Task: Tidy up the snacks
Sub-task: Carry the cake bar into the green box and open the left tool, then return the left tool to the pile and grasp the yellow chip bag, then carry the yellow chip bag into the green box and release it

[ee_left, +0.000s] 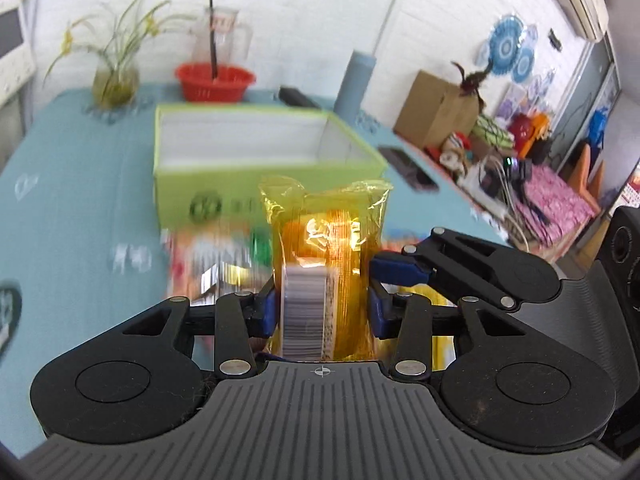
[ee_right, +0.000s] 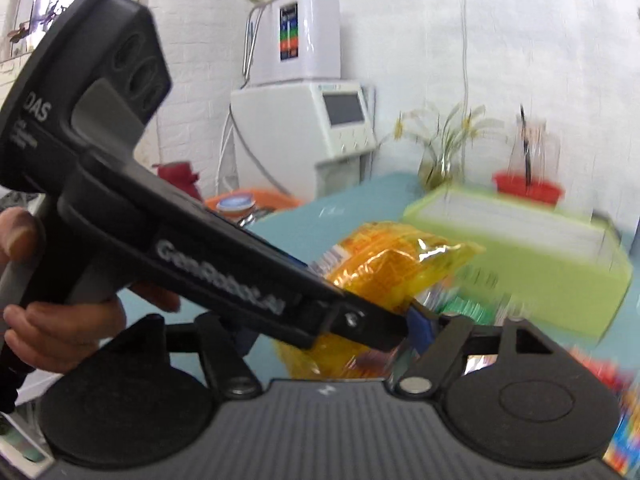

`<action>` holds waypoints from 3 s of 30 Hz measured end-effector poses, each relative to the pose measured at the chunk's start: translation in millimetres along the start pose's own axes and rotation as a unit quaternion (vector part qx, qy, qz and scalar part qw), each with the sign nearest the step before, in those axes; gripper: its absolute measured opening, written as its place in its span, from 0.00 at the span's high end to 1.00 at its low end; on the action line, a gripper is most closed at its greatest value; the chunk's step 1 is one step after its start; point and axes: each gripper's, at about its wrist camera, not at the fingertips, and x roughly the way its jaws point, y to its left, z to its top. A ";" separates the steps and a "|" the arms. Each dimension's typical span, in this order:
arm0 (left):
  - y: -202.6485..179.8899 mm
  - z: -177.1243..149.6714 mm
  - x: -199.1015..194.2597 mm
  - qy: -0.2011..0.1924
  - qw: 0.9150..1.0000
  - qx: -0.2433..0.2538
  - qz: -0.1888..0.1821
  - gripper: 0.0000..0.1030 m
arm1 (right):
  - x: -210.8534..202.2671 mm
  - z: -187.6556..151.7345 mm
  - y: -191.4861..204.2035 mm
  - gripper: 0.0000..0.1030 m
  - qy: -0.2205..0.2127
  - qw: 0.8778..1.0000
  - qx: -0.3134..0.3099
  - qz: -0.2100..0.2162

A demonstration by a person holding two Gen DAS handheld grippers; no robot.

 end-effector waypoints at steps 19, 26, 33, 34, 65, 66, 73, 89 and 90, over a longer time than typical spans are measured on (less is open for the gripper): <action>119.9 134.9 167.5 0.007 0.994 -0.029 0.110 0.36 | 178.2 65.8 -198.4 0.12 0.101 0.992 0.075 -0.026; 91.7 107.9 140.0 -0.009 0.994 0.015 0.105 0.23 | 91.6 31.8 -194.5 0.10 0.059 0.992 0.103 -0.044; 78.4 87.9 144.3 0.028 0.997 -0.032 0.069 0.29 | -22.2 -3.9 -162.5 0.10 -0.008 0.985 0.153 -0.073; 77.7 86.4 141.6 0.029 0.997 -0.044 0.059 0.27 | -35.8 -11.7 -159.8 0.10 -0.012 0.983 0.163 -0.082; -107.9 -71.7 93.9 0.092 0.988 0.118 -0.042 0.53 | -66.3 -123.4 -56.0 0.10 0.022 0.973 0.176 -0.149; -105.5 -72.5 95.3 0.097 0.988 0.112 -0.046 0.65 | -64.1 -123.8 -55.7 0.10 0.021 0.973 0.170 -0.154; -91.4 -58.1 68.7 0.083 0.991 0.075 -0.070 0.88 | -71.7 -109.7 -52.4 0.42 0.026 0.978 0.152 -0.138; -2.1 117.7 101.5 -0.015 0.999 0.036 0.020 0.87 | 45.3 44.7 -134.6 0.40 -0.024 0.994 0.035 -0.097; 10.6 123.9 113.0 -0.010 0.999 0.025 0.025 0.87 | 61.8 50.5 -143.0 0.40 -0.015 0.995 0.037 -0.091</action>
